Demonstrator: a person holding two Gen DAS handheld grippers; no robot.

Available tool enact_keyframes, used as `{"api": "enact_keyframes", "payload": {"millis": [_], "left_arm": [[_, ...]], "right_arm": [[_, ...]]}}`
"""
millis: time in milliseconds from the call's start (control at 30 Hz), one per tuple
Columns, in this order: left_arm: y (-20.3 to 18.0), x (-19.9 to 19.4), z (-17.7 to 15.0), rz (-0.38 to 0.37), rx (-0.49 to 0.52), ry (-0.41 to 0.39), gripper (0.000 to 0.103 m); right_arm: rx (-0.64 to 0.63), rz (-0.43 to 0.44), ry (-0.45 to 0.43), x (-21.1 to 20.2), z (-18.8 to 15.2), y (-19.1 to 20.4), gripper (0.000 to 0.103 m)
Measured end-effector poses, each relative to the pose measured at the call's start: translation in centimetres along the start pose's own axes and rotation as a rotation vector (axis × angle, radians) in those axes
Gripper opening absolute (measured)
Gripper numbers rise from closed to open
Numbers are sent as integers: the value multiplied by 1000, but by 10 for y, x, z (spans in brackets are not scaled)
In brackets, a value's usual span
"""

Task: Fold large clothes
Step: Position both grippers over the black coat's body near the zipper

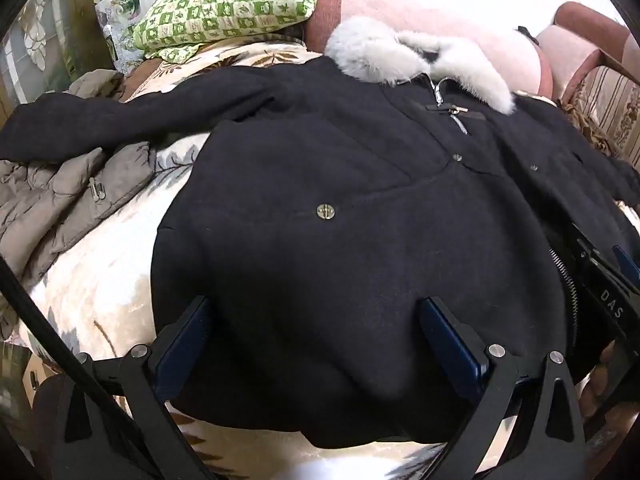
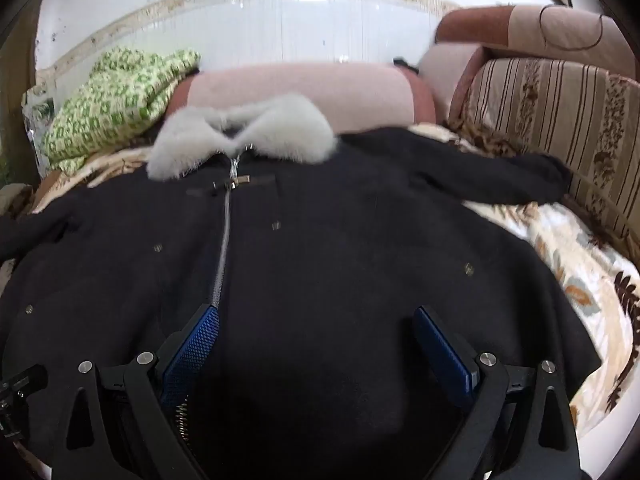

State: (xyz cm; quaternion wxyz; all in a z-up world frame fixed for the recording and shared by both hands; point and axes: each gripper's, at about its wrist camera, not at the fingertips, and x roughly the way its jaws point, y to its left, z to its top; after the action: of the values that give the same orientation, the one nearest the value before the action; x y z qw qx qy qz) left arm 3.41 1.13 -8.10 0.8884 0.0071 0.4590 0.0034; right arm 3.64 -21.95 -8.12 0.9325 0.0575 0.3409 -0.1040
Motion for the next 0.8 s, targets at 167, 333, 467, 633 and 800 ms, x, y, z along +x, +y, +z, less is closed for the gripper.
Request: {"api": "enact_keyframes", "payload": {"millis": [167,333,467,633,800], "left_arm": [[1,6,-6,-15,5,2,103],[0,6,-7,-11,24,15,103],[-1,5,-6,-13,6,18,103],[-4,1,-10,0,12,-20,103],[4,-15,-7,-24,-26,-45,103]], "right_arm": [[-19,-28,16,4,-6,4,99],[64,24,74,10,-8,-4,101],[29,23,104,13,-6,1,102],[3,0,95,11,-6,5,102],[-74,-33,-13,-19,-2,16,102]]}}
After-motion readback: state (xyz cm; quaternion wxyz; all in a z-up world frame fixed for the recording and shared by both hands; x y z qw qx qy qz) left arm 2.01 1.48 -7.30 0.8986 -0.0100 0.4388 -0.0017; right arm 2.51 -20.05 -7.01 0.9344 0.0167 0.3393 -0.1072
